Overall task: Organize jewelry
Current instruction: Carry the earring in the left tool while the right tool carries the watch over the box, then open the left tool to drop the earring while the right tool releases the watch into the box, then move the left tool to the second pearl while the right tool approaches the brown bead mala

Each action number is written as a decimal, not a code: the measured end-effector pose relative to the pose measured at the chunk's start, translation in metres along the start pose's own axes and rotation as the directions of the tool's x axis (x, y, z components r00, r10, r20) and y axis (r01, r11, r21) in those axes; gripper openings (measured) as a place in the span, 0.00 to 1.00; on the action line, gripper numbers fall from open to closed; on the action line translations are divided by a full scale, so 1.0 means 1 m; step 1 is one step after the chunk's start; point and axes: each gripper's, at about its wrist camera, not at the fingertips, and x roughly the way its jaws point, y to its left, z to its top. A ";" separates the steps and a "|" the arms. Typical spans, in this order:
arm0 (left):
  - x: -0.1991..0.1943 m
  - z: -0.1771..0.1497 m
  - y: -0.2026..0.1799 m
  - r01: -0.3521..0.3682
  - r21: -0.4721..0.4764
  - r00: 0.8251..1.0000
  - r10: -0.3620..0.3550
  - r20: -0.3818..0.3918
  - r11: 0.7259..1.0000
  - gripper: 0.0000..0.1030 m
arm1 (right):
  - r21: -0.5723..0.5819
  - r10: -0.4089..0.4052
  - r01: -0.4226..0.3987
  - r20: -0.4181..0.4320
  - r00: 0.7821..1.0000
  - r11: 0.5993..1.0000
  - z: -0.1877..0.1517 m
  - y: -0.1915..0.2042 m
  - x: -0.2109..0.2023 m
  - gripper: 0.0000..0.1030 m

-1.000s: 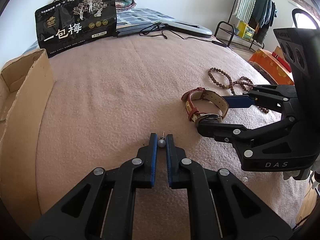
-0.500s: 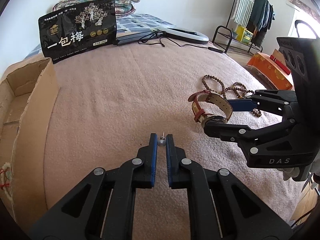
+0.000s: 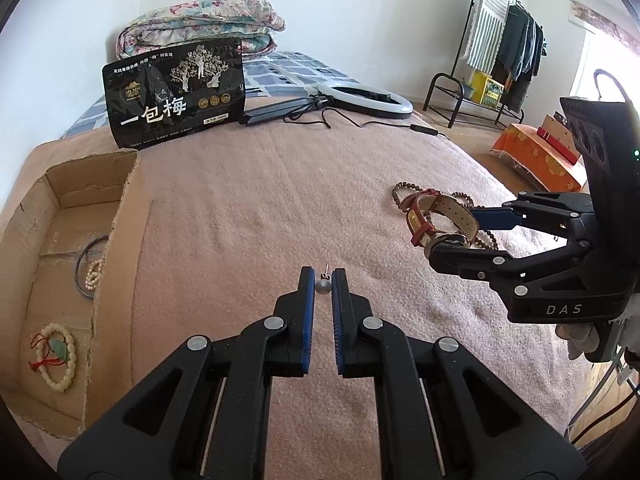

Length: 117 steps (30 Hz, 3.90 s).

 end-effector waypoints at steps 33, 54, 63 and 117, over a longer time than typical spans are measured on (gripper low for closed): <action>-0.137 -0.006 0.119 -0.201 -0.132 0.966 0.219 0.137 0.971 0.06 | -0.123 0.146 -0.133 0.096 0.985 0.983 0.116 0.138 -0.028 0.55; -0.135 -0.026 0.181 -0.268 -0.217 0.951 0.294 0.097 0.939 0.06 | -0.099 0.214 -0.210 0.029 0.976 0.973 0.143 0.201 0.052 0.55; -0.128 -0.026 0.187 -0.268 -0.230 0.952 0.294 0.085 0.936 0.06 | -0.090 0.197 -0.196 0.011 0.980 0.977 0.146 0.204 0.071 0.55; -0.151 -0.022 0.150 -0.290 -0.228 0.937 0.324 0.127 0.929 0.61 | -0.057 0.112 -0.106 0.125 0.986 0.993 0.143 0.186 0.006 1.00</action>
